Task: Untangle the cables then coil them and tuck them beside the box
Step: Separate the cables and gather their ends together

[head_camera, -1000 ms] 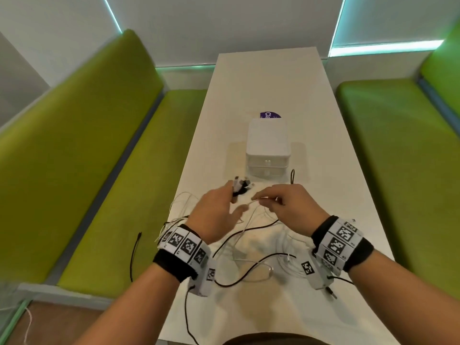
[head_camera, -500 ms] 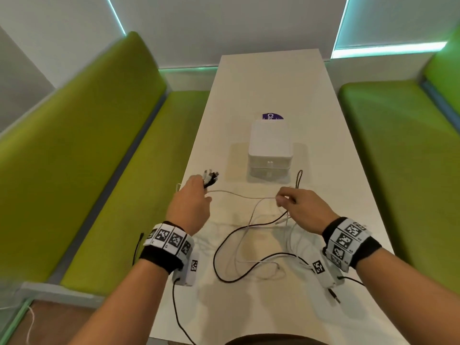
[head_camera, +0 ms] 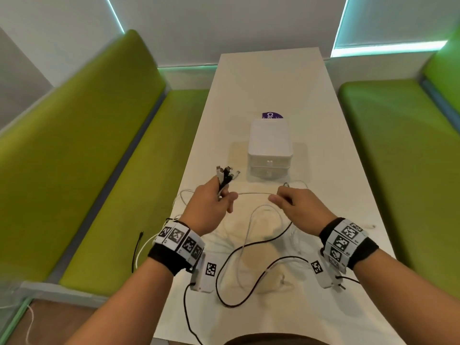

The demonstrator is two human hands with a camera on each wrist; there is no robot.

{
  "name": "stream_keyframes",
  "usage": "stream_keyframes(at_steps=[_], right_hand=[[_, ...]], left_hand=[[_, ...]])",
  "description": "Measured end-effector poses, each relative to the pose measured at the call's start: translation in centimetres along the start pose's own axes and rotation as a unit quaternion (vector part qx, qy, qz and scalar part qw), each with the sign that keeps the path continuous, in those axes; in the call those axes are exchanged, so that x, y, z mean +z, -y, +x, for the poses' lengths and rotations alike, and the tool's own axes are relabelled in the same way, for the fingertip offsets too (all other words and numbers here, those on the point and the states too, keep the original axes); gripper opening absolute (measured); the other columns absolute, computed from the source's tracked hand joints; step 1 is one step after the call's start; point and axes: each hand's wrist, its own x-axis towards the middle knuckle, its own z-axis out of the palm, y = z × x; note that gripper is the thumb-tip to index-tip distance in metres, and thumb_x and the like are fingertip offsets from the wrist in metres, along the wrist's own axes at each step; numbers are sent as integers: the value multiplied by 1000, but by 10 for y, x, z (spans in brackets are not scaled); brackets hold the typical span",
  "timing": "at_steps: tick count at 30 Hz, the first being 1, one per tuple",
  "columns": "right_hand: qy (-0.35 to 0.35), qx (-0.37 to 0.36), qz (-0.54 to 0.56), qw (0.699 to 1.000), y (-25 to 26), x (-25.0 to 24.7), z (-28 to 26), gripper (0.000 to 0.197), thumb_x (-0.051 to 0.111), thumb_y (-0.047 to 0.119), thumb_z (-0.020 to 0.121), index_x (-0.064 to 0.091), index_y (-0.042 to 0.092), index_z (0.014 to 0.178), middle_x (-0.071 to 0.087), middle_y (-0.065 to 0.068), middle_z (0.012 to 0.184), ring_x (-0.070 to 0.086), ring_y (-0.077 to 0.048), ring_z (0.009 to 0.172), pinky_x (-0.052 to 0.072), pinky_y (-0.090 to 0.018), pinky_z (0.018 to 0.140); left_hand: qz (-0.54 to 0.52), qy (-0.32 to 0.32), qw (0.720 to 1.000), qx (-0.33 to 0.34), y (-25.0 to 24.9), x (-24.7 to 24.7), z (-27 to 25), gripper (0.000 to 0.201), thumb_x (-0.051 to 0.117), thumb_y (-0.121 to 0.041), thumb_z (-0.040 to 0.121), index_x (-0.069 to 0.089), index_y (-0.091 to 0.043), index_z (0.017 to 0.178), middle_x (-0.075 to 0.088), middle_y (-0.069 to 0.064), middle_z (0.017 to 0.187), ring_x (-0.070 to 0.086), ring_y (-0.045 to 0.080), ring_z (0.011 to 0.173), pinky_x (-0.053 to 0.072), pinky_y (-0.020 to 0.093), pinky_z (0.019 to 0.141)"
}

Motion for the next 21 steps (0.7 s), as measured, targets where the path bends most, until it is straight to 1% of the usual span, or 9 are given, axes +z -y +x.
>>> stream_keyframes(at_steps=[2, 4, 6, 8, 12, 15, 17, 18, 21], right_hand=[[-13, 8, 105, 994, 0, -2, -1, 32, 53, 38, 102, 56, 18, 77, 58, 8, 60, 55, -7, 57, 52, -37, 55], [-38, 2, 136, 990, 2, -6, -1, 30, 53, 33, 103, 62, 15, 82, 61, 18, 57, 50, 0, 51, 40, -25, 57], [-29, 8, 136, 990, 1, -10, -2, 35, 54, 40, 102, 68, 15, 81, 63, 8, 61, 44, -3, 50, 38, -26, 60], [4, 26, 119, 993, -3, -13, -5, 32, 56, 45, 99, 73, 23, 84, 59, 6, 58, 46, -6, 49, 43, -28, 61], [40, 40, 22, 998, -12, -18, -10, 16, 62, 41, 96, 73, 29, 93, 67, -5, 74, 53, -6, 56, 43, -22, 60], [55, 47, 6, 997, -9, -19, -10, 13, 65, 36, 96, 73, 29, 90, 67, 0, 75, 57, -11, 64, 46, -23, 63], [62, 35, 9, 997, 1, -15, -8, 12, 65, 36, 95, 73, 29, 89, 65, 3, 73, 57, -11, 64, 47, -24, 64], [65, 21, 16, 998, 9, -12, -7, 12, 66, 36, 95, 73, 29, 88, 64, 4, 72, 57, -11, 63, 46, -24, 64], [61, -35, 59, 996, 39, -2, -5, 11, 66, 39, 95, 73, 31, 98, 66, 6, 77, 60, -11, 71, 49, -26, 71]], left_hand=[[22, 2, 1000, -21, 3, -5, 1, 20, 60, -17, 97, 45, -17, 83, 73, -5, 71, 53, -3, 54, 37, 22, 53], [51, -12, 998, -41, 6, -11, 3, 16, 61, -19, 96, 49, -17, 86, 74, -9, 72, 56, -3, 56, 40, 21, 52], [91, -40, 993, -66, 9, -28, 5, 14, 66, -22, 94, 54, -17, 89, 72, -6, 74, 60, -3, 59, 43, 21, 52], [158, -73, 979, -106, 20, -59, 8, 17, 71, -24, 89, 57, -14, 91, 68, 0, 79, 66, 14, 71, 47, 30, 58], [328, -79, 908, -249, 60, -127, 0, 16, 68, -19, 87, 58, -8, 94, 65, 14, 91, 61, 29, 74, 55, 42, 67], [418, -100, 861, -273, 75, -135, -12, 19, 54, -10, 93, 50, -4, 110, 56, 17, 110, 60, 37, 83, 53, 47, 70], [406, -130, 875, -231, 66, -121, -15, 17, 55, -12, 92, 44, -10, 105, 50, 12, 107, 59, 33, 76, 53, 46, 66], [372, -138, 894, -206, 58, -110, -16, 20, 56, -13, 91, 43, -13, 106, 53, 9, 99, 59, 29, 71, 53, 42, 63], [145, -75, 980, -111, 23, -64, -16, 29, 51, -14, 92, 48, -18, 120, 61, 3, 91, 59, 28, 77, 48, 37, 68]])
